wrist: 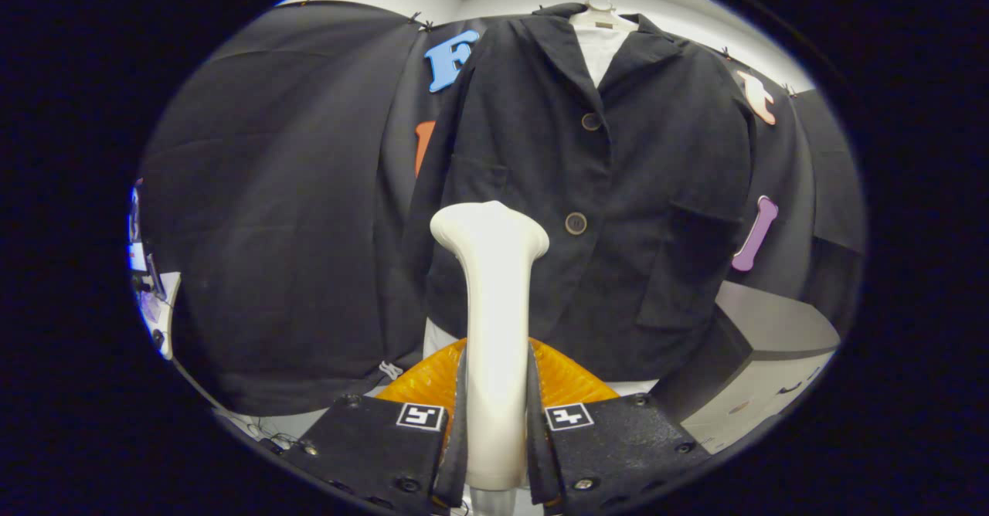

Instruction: Iron the clothes twice with a garment steamer, once on the left side and once on the right side.

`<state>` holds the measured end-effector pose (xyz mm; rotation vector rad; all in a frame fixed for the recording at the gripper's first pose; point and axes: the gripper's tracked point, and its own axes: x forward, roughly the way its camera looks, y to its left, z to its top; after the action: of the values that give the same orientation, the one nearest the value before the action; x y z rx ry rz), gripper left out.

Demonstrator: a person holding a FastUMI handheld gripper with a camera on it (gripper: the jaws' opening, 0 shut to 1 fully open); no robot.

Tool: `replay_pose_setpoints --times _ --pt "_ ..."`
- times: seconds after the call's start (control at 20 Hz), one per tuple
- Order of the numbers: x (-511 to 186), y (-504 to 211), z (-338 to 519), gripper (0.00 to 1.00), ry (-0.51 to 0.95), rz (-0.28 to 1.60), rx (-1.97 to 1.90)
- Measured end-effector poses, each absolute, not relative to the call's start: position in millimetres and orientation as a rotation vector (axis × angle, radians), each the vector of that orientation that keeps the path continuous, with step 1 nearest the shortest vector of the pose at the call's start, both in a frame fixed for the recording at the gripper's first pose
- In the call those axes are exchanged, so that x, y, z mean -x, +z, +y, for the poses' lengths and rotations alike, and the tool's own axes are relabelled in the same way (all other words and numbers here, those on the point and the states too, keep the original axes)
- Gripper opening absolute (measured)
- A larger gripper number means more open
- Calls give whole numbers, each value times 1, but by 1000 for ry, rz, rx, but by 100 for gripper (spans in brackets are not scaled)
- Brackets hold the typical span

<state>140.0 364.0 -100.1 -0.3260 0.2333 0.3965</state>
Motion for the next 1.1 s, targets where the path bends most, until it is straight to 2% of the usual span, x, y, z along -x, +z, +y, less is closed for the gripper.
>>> replay_pose_setpoints --times 0.3,0.65,0.9,1.1 --pt "-136 -155 345 34 378 333 382" --pt "-139 -180 324 34 364 394 414" --pt "-125 -179 317 34 352 404 408" --pt "-102 -149 303 34 343 370 359"
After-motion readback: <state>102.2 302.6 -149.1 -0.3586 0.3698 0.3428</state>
